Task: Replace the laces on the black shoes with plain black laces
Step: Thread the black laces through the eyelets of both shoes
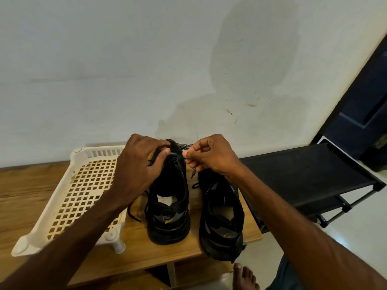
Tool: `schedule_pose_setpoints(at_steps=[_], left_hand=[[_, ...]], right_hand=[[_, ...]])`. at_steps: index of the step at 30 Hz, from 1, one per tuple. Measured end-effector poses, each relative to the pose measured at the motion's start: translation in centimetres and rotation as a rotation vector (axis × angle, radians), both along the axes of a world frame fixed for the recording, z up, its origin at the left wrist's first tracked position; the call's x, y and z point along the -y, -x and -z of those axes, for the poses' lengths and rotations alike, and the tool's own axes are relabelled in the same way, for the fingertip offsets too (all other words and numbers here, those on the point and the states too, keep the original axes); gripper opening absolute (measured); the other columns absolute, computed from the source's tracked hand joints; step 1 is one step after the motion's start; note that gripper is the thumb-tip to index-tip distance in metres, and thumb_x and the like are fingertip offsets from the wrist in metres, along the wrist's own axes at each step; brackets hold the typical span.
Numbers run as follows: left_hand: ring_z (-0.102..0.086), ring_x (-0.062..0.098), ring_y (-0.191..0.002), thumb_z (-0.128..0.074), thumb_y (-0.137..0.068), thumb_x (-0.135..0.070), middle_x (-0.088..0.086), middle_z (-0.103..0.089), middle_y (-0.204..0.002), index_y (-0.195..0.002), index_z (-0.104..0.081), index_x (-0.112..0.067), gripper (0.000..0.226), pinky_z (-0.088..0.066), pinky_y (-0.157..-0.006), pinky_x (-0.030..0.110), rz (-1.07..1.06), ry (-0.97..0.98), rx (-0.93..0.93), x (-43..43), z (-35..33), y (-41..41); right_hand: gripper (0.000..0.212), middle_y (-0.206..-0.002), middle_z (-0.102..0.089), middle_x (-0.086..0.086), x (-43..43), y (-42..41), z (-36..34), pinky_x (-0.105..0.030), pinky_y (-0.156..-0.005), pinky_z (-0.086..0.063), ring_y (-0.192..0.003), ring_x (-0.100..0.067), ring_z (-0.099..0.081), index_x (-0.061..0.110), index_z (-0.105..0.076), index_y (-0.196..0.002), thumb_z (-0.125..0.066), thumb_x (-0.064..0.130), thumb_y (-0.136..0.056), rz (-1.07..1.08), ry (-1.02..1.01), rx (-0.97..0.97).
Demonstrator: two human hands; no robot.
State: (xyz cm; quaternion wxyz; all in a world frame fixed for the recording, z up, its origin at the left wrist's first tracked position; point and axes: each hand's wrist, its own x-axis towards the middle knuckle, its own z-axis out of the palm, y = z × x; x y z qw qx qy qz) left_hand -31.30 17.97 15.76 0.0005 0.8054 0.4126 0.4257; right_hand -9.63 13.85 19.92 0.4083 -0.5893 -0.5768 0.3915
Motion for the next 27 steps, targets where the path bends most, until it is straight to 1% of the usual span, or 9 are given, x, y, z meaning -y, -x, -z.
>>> schedule_pose_setpoints(at_steps=[3,7,14,16,18,20,22,24,27], left_hand=[[-0.054,0.019,-0.108,-0.068,-0.096,-0.033,-0.006,-0.071,-0.114,-0.126,-0.071,-0.021,0.032,-0.049,-0.081,0.031,0.057,0.0,-0.053,0.4,-0.1,-0.6],[-0.056,0.016,-0.098,-0.072,-0.095,-0.027,-0.011,-0.074,-0.106,-0.113,-0.078,-0.023,0.02,-0.051,-0.073,0.038,0.128,0.018,-0.086,0.9,-0.1,-0.8],[-0.058,0.014,-0.075,-0.078,-0.089,-0.035,-0.004,-0.069,-0.08,-0.106,-0.081,-0.031,0.018,-0.051,-0.062,0.039,0.046,0.117,0.02,1.1,-0.5,-0.1],[-0.06,0.014,-0.07,-0.075,-0.089,-0.04,-0.004,-0.067,-0.075,-0.101,-0.08,-0.034,0.014,-0.052,-0.062,0.037,0.001,0.137,0.008,1.2,-0.8,0.1],[-0.065,0.01,-0.07,-0.072,-0.087,-0.043,-0.01,-0.073,-0.076,-0.094,-0.08,-0.035,0.013,-0.054,-0.065,0.032,-0.027,0.159,0.035,1.3,-1.2,0.2],[-0.07,0.009,-0.083,-0.075,-0.085,-0.041,-0.012,-0.078,-0.089,-0.09,-0.081,-0.034,0.01,-0.056,-0.073,0.03,-0.046,0.21,0.056,1.3,-1.3,0.3],[-0.067,0.012,-0.105,-0.079,-0.083,-0.034,-0.01,-0.076,-0.111,-0.089,-0.082,-0.033,0.007,-0.057,-0.086,0.037,-0.033,0.287,0.059,1.4,-1.1,0.3],[-0.057,0.015,-0.121,-0.082,-0.08,-0.029,-0.009,-0.071,-0.124,-0.086,-0.083,-0.033,0.008,-0.049,-0.099,0.039,-0.028,0.358,0.055,1.7,-0.8,0.2],[-0.045,0.017,-0.129,-0.084,-0.078,-0.027,-0.011,-0.066,-0.132,-0.082,-0.082,-0.033,0.008,-0.037,-0.103,0.035,-0.057,0.419,0.066,2.0,-0.6,-0.1]], right_hand=[[0.013,-0.082,-0.077,-0.012,-0.1,0.3,0.2,-0.037,-0.07,-0.065,-0.077,-0.027,-0.077,-0.001,-0.076,-0.095,-0.074,0.012,-0.093,-0.037,-0.018,0.046],[0.012,-0.087,-0.078,-0.013,0.0,0.7,0.2,-0.039,-0.072,-0.065,-0.08,-0.026,-0.077,0.0,-0.076,-0.1,-0.07,0.01,-0.096,-0.081,-0.02,0.077],[0.013,-0.092,-0.077,-0.012,0.2,1.1,0.2,-0.034,-0.07,-0.064,-0.085,-0.024,-0.076,0.002,-0.075,-0.106,-0.068,0.008,-0.097,-0.094,-0.026,0.095],[0.013,-0.093,-0.077,-0.007,0.1,1.1,0.3,-0.03,-0.069,-0.063,-0.078,-0.016,-0.074,0.006,-0.076,-0.106,-0.071,0.012,-0.095,-0.1,-0.032,0.158],[0.019,-0.089,-0.077,-0.001,0.3,1.1,0.5,-0.018,-0.063,-0.058,-0.065,-0.003,-0.069,0.011,-0.078,-0.103,-0.078,0.025,-0.091,-0.132,-0.039,0.293],[0.026,-0.09,-0.078,0.001,0.4,1.4,0.9,-0.013,-0.062,-0.055,-0.069,-0.001,-0.07,0.014,-0.08,-0.104,-0.082,0.033,-0.086,-0.158,-0.061,0.444],[0.025,-0.09,-0.079,0.0,0.4,1.8,1.2,-0.019,-0.067,-0.059,-0.073,-0.007,-0.073,0.014,-0.081,-0.103,-0.082,0.032,-0.086,-0.159,-0.095,0.512],[0.017,-0.086,-0.079,-0.001,0.3,2.3,1.5,-0.024,-0.065,-0.061,-0.064,-0.011,-0.072,0.014,-0.082,-0.099,-0.08,0.026,-0.088,-0.134,-0.106,0.508],[0.008,-0.08,-0.079,-0.003,0.2,2.5,1.8,-0.03,-0.059,-0.062,-0.057,-0.014,-0.072,0.014,-0.083,-0.092,-0.079,0.02,-0.088,-0.089,-0.088,0.458]])
